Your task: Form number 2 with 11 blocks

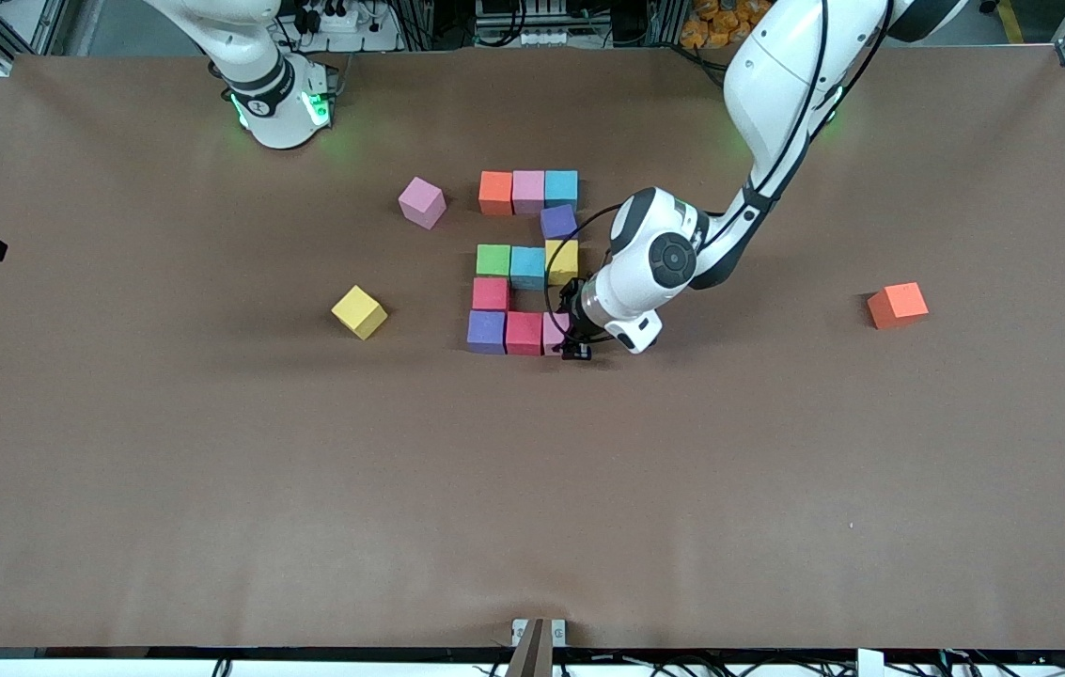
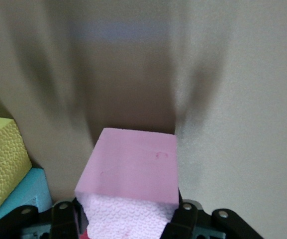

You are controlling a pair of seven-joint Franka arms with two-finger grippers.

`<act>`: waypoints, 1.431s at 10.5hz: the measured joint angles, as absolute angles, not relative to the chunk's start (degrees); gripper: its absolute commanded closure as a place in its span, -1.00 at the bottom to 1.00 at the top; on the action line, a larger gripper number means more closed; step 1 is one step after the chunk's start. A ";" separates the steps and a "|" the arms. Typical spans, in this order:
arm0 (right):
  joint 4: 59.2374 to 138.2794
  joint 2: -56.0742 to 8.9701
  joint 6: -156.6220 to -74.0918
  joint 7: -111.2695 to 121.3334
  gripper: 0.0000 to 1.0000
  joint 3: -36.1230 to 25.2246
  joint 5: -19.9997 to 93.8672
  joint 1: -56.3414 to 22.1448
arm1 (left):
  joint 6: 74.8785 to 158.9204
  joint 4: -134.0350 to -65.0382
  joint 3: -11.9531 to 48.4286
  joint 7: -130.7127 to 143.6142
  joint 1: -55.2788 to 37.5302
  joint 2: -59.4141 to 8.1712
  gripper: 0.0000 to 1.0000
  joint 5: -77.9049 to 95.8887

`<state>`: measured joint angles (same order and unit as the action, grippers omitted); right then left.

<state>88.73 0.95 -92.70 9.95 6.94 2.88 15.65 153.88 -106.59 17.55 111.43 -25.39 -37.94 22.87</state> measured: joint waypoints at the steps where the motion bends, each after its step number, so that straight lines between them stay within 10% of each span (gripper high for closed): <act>1: 88.73 0.95 -92.70 9.95 -1.00 6.94 2.88 15.65 | 153.88 -106.52 17.57 111.43 -25.39 -37.98 -0.99 22.87; 15: 88.66 0.91 -92.70 9.83 -1.00 6.94 2.86 15.65 | 141.18 -103.61 17.07 111.39 -25.16 -26.01 -1.00 22.68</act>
<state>88.66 0.91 -92.70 9.83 6.94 2.86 15.65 141.18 -103.61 17.07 111.39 -25.16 -26.01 22.68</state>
